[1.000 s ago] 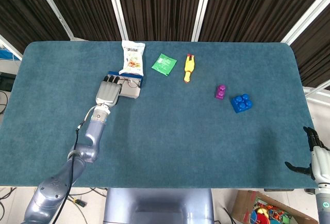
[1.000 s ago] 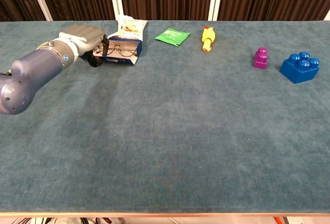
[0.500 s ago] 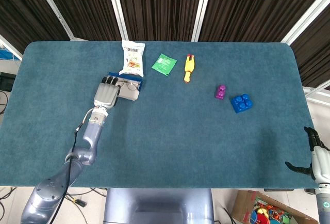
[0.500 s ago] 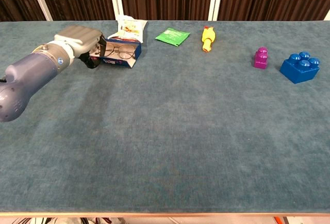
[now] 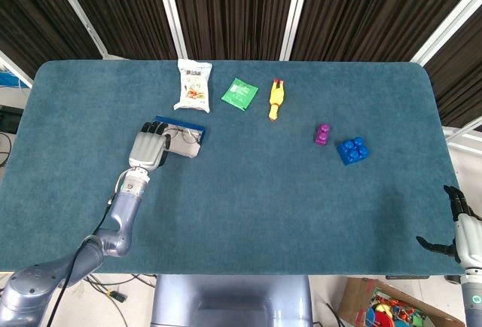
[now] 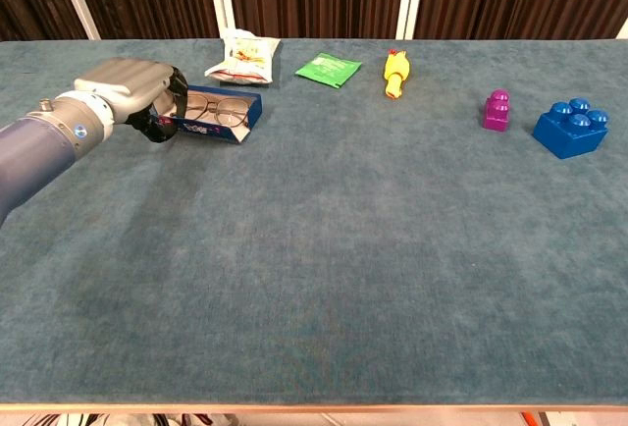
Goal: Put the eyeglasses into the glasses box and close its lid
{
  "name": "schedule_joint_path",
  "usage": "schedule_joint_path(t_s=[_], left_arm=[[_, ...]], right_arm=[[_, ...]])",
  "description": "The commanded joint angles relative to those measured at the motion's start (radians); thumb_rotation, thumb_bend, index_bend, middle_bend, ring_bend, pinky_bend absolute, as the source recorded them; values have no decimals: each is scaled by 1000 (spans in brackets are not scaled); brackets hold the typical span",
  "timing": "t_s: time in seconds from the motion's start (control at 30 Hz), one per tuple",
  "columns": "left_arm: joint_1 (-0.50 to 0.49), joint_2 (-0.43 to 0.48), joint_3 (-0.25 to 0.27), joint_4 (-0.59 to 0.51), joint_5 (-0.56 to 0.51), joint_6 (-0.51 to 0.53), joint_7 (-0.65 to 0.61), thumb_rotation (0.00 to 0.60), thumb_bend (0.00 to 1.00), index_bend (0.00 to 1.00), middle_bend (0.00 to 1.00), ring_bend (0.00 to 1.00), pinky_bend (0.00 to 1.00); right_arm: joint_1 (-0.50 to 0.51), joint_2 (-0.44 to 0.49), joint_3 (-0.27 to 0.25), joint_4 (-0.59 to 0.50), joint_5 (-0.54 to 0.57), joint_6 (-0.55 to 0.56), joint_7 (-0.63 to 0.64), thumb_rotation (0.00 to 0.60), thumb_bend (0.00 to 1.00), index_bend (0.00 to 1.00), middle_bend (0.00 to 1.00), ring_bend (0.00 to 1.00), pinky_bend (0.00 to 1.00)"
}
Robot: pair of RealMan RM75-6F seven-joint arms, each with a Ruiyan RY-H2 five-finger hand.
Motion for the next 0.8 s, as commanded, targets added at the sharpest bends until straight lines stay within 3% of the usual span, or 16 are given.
schedule_joint_path(t_s=[0.03, 0.33, 0.53, 0.8], left_arm=[[15, 30, -14, -57, -22, 10, 25, 600, 440, 621, 187, 107, 155], [-36, 56, -43, -107, -45, -12, 99, 600, 440, 622, 187, 107, 147], [-105, 25, -95, -47, -106, -56, 141, 600, 441, 622, 187, 107, 147], [-152, -5, -115, 37, -149, -97, 167, 600, 441, 616, 187, 107, 147]], right_arm=[[0, -1, -1, 0, -1, 1, -3, 600, 197, 0, 75, 190, 262], [0, -1, 1, 1, 3, 1, -2, 600, 198, 0, 75, 190, 262], [0, 1, -1, -1, 2, -2, -1, 600, 199, 0, 75, 190, 262], [1, 2, -1, -2, 5, -4, 0, 600, 199, 0, 75, 190, 262]])
